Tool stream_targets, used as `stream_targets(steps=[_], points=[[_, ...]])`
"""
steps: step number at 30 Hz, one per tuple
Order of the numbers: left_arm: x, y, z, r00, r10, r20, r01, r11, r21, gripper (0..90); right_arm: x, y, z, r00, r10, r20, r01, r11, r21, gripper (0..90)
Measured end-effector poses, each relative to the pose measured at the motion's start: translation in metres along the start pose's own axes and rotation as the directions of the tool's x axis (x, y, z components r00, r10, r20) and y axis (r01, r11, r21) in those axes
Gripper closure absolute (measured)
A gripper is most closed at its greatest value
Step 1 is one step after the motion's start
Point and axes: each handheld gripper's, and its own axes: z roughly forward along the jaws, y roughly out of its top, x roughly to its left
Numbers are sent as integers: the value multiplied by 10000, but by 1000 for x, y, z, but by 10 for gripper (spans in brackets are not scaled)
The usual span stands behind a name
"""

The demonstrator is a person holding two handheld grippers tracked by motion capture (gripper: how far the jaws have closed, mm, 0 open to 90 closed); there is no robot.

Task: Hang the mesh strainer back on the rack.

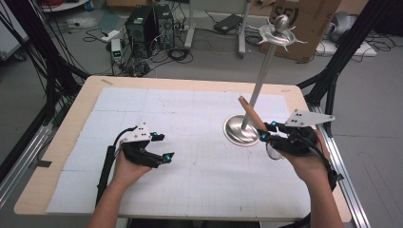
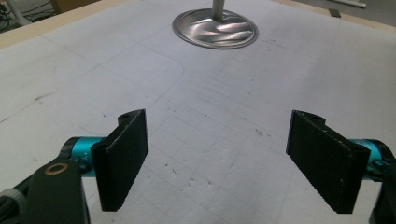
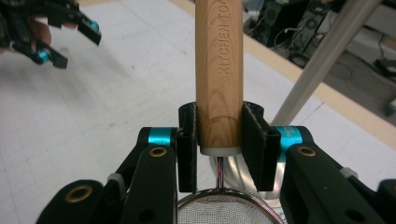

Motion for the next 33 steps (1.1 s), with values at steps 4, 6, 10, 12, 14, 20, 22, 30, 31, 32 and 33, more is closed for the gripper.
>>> stream_targets(steps=[4,6,10,12,14,20,22,30,31,32,33], points=[[0,0,0,10000,-21,14,21,10000,-5,215,-6,3,-12,9997,-28,250,39,9990,-445,688],[0,0,1,10000,-36,31,36,10000,2,215,-8,4,-18,9993,-28,370,54,9975,-706,688],[0,-1,1,10000,-28,26,27,10000,31,214,-12,7,-27,9983,-34,577,96,9942,-1074,689],[0,-1,1,10000,-72,29,72,10000,-7,214,-14,8,-31,9975,-4,700,86,9931,-1170,689],[0,-1,1,10000,-82,28,82,10000,-7,214,-16,10,-35,9970,35,770,59,9926,-1216,688],[0,-1,2,10000,-58,37,58,10000,37,214,-22,17,-50,9934,124,1138,55,9878,-1554,689],[0,-1,2,10000,-71,38,71,10000,38,214,-24,18,-54,9919,183,1256,35,9853,-1708,688],[0,-1,3,9999,-92,49,92,9999,53,213,-24,30,-67,9863,-38,1647,386,9773,-2083,688],[0,-1,3,9999,-83,61,83,9999,57,213,-24,31,-69,9855,-75,1694,439,9762,-2122,688],[0,-1,3,10000,-78,44,78,10000,56,213,-23,33,-70,9851,-57,1720,435,9753,-2165,688],[0,-1,3,10000,-77,49,76,10000,55,213,-23,35,-71,9849,-73,1732,453,9753,-2163,688]])
